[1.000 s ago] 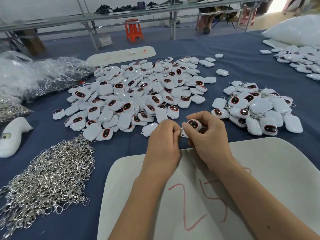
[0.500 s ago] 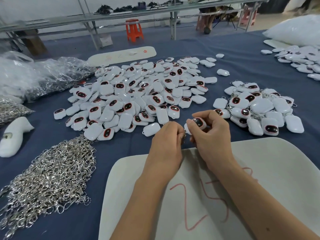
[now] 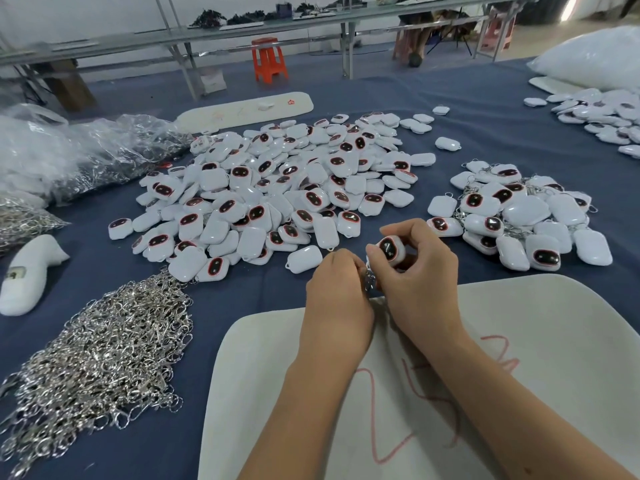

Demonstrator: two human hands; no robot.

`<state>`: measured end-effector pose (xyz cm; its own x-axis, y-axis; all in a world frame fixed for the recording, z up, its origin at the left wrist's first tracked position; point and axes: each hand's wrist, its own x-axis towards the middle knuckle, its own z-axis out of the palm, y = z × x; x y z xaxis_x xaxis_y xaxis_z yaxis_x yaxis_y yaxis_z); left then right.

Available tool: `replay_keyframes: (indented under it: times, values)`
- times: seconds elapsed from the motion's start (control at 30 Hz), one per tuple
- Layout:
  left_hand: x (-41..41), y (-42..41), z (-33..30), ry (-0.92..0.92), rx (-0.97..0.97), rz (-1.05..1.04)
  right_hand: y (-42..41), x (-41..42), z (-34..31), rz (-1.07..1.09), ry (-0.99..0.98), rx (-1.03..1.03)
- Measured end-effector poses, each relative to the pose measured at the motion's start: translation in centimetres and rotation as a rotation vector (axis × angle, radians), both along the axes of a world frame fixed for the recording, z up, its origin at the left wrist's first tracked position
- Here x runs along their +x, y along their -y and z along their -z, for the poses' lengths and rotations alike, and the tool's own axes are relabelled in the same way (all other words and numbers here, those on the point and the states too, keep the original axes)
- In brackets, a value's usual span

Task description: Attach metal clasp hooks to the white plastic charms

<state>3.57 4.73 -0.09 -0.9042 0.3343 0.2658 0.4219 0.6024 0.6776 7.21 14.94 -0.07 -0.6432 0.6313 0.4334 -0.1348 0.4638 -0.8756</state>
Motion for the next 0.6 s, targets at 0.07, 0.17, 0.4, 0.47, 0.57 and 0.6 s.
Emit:
replay_keyframes:
  times: [0.07,0.17,0.4,0.47,0.57,0.6]
  values:
    - [0.0,0.0,-0.1,-0.004,-0.022,-0.014,0.2,0.0,0.0,-0.009,-0.008,0.023]
    - [-0.1,0.0,0.0,-0.035,0.074,-0.019,0.2,-0.1,0.0,-0.028,-0.007,-0.104]
    - [-0.9,0.4,0.2,-0.003,0.382,0.138,-0.1,-0.1,-0.6,-0.132,-0.100,-0.660]
    - [-1.0,0.5,0.2,0.024,0.409,0.155,0.0,-0.2,-0.8,-0.149,-0.100,-0.709]
    - [-1.2,0.8,0.0,0.002,0.445,0.155,0.0,-0.1,-0.8,-0.184,-0.105,-0.763]
    - [-1.3,0.9,-0.1,0.000,0.459,0.158,0.0,-0.1,-0.9,-0.190,-0.104,-0.776]
